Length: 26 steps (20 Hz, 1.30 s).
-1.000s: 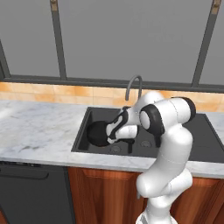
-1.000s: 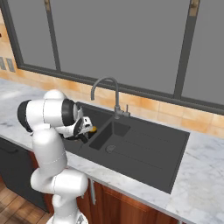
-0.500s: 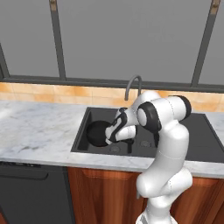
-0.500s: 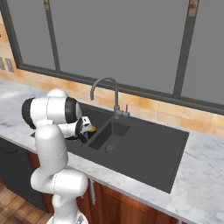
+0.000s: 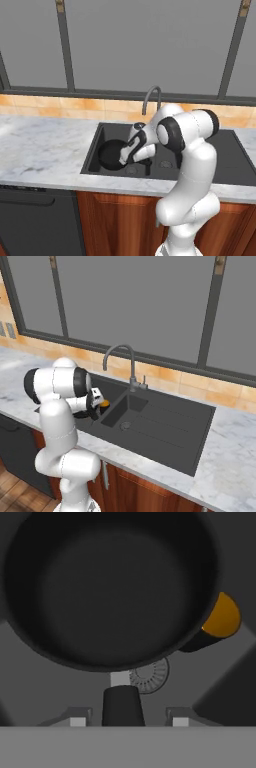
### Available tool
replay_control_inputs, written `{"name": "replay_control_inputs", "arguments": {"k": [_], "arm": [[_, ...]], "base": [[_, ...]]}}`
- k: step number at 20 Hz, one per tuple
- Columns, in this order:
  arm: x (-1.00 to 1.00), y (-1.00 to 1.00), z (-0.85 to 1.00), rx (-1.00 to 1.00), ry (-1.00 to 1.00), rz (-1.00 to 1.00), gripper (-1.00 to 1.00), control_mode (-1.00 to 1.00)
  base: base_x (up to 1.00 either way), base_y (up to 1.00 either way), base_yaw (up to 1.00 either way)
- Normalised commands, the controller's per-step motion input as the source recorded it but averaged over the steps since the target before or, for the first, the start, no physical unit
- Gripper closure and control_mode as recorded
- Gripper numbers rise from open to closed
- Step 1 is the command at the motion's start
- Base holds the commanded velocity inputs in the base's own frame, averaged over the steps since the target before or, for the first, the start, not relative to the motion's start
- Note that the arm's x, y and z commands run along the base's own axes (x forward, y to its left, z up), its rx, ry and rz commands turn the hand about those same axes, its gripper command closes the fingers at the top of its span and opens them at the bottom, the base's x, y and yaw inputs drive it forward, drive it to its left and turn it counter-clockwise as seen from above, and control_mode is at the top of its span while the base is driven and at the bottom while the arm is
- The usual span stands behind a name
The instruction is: Pick the mug and saucepan and place them in the sink. Then turn on the water.
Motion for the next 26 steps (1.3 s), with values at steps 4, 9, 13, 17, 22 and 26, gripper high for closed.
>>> {"name": "replay_control_inputs", "arguments": {"k": [4,9,13,17,22,26], "arm": [[-0.09,0.04,0.21,-0.04,-0.06,0.00,-1.00,-1.00],[-0.31,0.00,0.42,-0.01,-0.07,0.00,-1.00,-1.00],[-0.63,0.00,0.68,0.00,-0.07,0.00,-1.00,-1.00],[-0.78,-0.01,0.66,0.00,-0.03,0.00,-1.00,-1.00],[-0.72,-0.06,0.71,0.00,-0.03,0.00,-1.00,-1.00],[-0.43,-0.13,0.87,0.00,0.00,0.00,-1.00,-1.00]], "base": [[0.00,0.00,0.00],[0.00,0.00,0.00],[0.00,0.00,0.00],[0.00,0.00,0.00],[0.00,0.00,0.00],[0.00,0.00,0.00]]}}
